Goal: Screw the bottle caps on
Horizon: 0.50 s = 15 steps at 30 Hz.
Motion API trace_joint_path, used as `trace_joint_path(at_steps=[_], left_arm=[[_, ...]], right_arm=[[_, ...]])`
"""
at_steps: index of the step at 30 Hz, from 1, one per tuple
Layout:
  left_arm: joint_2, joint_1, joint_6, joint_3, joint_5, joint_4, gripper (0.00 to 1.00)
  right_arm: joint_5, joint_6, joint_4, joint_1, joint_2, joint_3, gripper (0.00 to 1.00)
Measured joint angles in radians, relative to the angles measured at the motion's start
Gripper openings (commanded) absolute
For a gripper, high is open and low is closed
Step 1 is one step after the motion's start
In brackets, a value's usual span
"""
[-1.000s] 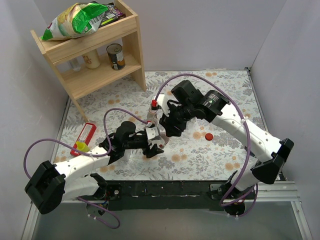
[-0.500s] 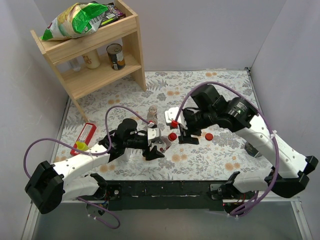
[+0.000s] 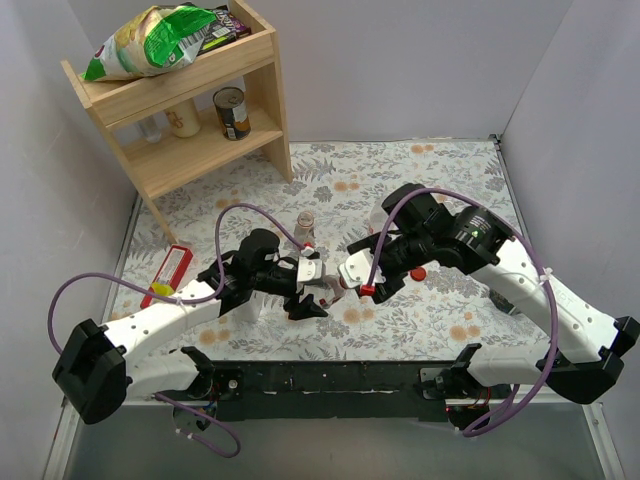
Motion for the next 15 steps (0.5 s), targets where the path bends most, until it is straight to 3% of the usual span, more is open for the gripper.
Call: trace_joint_path(at_steps=[15], left_arm=[[0.017,0.0,0.04,0.023,0.006,-0.041,0.0]], right_arm=[[-0.057,-0.08,0.016,0.045,0.011,-0.009,0.51]])
